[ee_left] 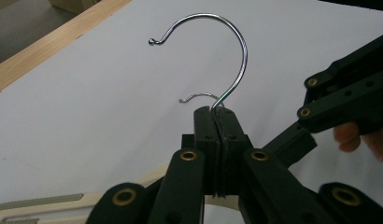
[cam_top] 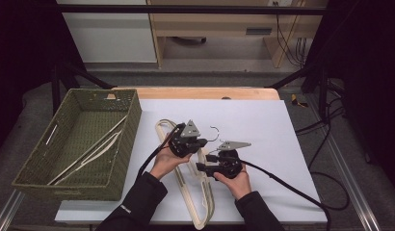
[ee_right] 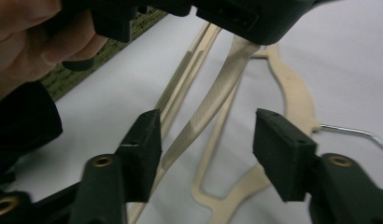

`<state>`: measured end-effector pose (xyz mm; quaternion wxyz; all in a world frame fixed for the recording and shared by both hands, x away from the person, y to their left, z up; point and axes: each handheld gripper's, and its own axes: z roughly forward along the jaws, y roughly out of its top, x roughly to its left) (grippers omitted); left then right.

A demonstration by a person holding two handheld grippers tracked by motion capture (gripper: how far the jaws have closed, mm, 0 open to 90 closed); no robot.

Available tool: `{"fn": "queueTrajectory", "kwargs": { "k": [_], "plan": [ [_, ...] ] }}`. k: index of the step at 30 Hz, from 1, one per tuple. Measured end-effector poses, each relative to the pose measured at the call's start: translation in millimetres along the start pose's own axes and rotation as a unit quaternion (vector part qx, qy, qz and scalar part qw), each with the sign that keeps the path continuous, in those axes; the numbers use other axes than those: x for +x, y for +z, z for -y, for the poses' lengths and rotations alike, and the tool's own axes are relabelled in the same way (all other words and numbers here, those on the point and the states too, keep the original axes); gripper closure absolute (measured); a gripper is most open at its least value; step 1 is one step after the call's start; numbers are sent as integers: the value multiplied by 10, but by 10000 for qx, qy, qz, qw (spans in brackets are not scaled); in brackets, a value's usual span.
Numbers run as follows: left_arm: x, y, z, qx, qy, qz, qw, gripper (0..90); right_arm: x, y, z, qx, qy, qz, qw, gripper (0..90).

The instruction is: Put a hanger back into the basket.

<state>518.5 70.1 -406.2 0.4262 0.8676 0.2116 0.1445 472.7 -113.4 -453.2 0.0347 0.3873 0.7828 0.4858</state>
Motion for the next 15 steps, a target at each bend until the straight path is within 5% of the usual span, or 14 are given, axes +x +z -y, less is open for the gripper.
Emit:
{"fn": "queueTrajectory", "kwargs": {
  "k": [8, 15],
  "plan": [
    [-27, -13, 5, -35, -24, -48, 10000, 885, -32, 76, -31, 84, 305, -401, 9987, 699],
    [-12, -149, 5, -117, -113, -20, 9999, 847, 4, 74, -51, 80, 556, -460, 9974, 748]
  ]
}}
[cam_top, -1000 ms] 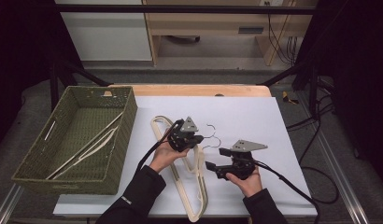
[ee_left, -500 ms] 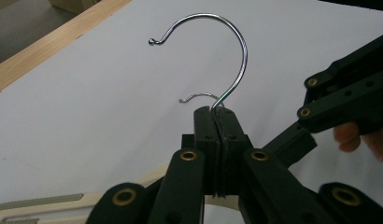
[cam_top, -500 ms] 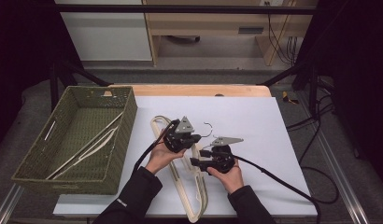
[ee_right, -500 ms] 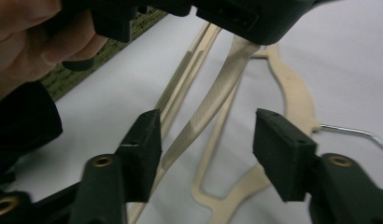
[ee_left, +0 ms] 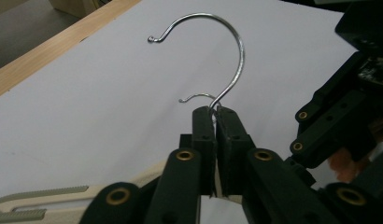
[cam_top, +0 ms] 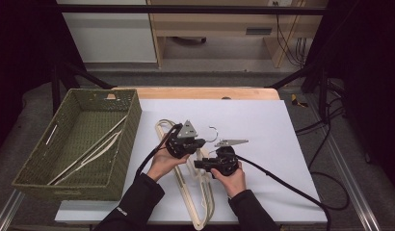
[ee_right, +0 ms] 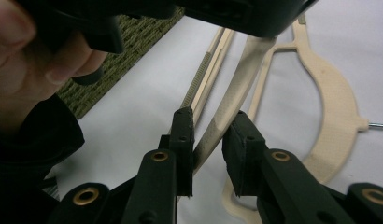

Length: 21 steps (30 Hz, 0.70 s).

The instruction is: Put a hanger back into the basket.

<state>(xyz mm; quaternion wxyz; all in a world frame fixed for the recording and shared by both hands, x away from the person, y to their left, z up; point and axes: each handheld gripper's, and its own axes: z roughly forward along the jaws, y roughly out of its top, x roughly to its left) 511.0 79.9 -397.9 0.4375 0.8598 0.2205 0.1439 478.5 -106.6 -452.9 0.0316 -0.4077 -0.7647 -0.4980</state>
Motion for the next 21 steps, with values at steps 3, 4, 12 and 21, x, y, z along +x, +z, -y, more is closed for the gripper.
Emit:
{"fn": "queueTrajectory", "kwargs": {
  "k": [3, 4, 12, 21],
  "plan": [
    [22, -141, -7, -133, -77, -43, 9999, 760, 4, -9, -4, -12, 63, 9, 10000, 756],
    [43, -225, -9, -233, -144, -83, 9996, 717, 11, -13, -4, -16, 103, 9, 9999, 759],
    [133, -805, 92, -554, -435, -236, 9972, 348, 90, -100, -17, -34, 239, -75, 9997, 782],
    [-14, -1250, 292, -699, -509, -333, 9957, 183, 160, -282, -74, -15, 205, -73, 9998, 868]
  ]
}}
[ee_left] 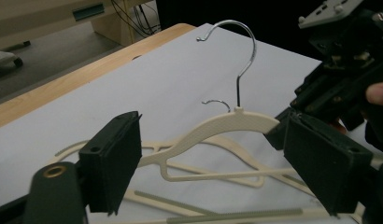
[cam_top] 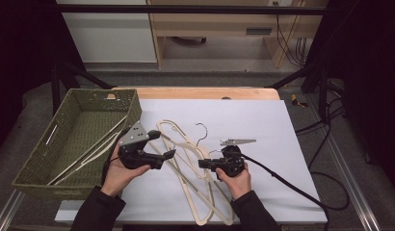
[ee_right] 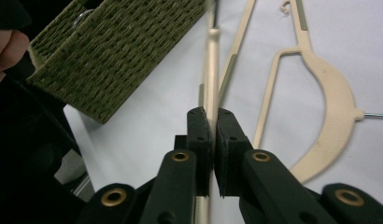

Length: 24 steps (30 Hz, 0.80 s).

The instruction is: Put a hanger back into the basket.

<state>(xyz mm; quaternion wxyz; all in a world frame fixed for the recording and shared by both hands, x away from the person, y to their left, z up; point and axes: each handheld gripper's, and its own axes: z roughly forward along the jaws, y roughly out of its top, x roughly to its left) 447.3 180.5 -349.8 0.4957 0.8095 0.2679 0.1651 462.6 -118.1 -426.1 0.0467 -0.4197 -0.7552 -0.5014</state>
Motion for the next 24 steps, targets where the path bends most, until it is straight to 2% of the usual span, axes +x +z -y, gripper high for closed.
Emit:
{"fn": "queueTrajectory", "kwargs": {
  "k": [6, 11, 13, 14, 15, 17, 19, 21, 24],
  "plan": [
    [-85, -74, 100, 105, 21, 153, 9998, 152, 56, -161, -21, 128, -613, -48, 9980, 870],
    [-100, 34, 175, 276, 21, 279, 9992, 160, 90, -256, -30, 289, -1031, -465, 9932, 870],
    [-109, 101, 213, 402, 32, 455, 9981, 221, 118, -277, -7, 337, -1239, -665, 9895, 869],
    [-121, 141, 235, 477, 76, 500, 9976, 230, 136, -279, 2, 357, -1247, -703, 9891, 869],
    [-130, 164, 250, 519, 101, 519, 9973, 247, 147, -280, 13, 416, -1357, -793, 9867, 870],
    [-147, 215, 290, 646, 140, 614, 9959, 286, 160, -280, 30, 476, -1420, -860, 9850, 870],
    [-164, 255, 314, 800, 268, 604, 9946, 321, 164, -280, 41, 522, -1524, -894, 9829, 870],
    [-162, 269, 321, 845, 292, 684, 9936, 380, 170, -286, 46, 550, -1572, -929, 9816, 870],
    [-174, 290, 334, 907, 394, 676, 9928, 457, 177, -287, 51, 562, -1588, -1051, 9801, 870]
  ]
}}
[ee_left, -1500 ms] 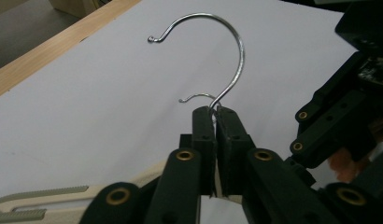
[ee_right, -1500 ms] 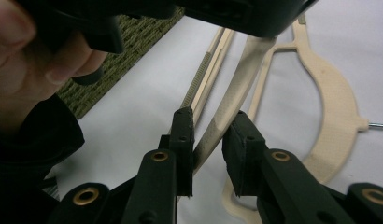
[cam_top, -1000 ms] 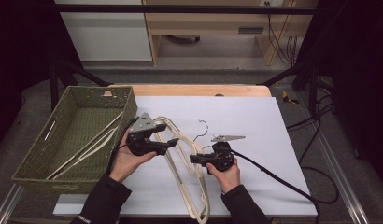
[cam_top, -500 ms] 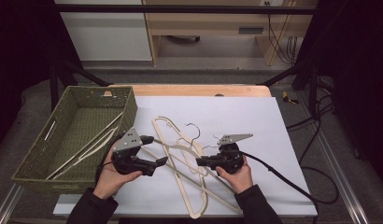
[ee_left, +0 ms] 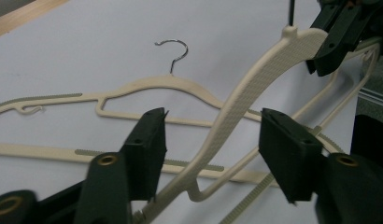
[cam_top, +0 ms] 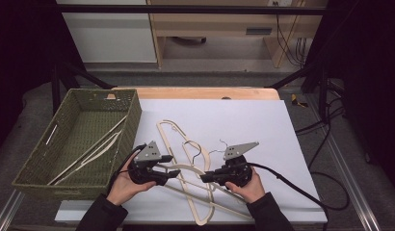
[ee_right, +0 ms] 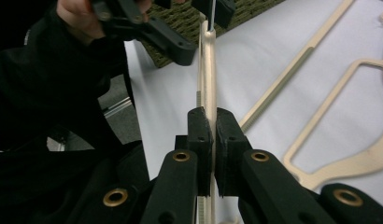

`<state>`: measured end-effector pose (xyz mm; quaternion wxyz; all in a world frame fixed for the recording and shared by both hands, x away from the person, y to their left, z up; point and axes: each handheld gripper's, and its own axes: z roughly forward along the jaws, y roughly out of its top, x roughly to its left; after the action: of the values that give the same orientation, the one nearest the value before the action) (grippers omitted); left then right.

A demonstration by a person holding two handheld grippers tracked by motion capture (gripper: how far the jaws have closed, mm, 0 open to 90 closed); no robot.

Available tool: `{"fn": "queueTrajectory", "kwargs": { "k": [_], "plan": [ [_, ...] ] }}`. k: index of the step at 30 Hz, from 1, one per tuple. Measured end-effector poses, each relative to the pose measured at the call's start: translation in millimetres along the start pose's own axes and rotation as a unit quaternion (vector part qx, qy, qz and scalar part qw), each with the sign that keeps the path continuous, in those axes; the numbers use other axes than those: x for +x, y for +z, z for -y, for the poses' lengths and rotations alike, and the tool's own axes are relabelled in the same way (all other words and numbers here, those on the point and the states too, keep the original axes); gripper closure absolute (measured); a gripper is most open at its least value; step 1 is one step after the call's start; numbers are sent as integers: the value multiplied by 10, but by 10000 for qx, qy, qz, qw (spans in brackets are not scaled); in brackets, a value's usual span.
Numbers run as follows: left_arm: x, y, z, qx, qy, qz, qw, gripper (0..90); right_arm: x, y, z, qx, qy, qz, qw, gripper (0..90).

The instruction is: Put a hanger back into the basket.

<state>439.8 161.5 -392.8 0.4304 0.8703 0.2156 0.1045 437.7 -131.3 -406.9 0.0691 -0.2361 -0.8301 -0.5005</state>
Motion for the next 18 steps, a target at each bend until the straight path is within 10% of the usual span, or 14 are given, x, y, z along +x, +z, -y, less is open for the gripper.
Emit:
{"fn": "queueTrajectory", "kwargs": {
  "k": [14, 18],
  "plan": [
    [-108, 20, -10, 315, 399, 124, 9986, 710, 17, 24, 3, 99, -209, -76, 9997, 859],
    [-173, -11, -39, 331, 421, 190, 9984, 767, 31, -6, -2, 11, -396, 291, 9988, 800]
  ]
}}
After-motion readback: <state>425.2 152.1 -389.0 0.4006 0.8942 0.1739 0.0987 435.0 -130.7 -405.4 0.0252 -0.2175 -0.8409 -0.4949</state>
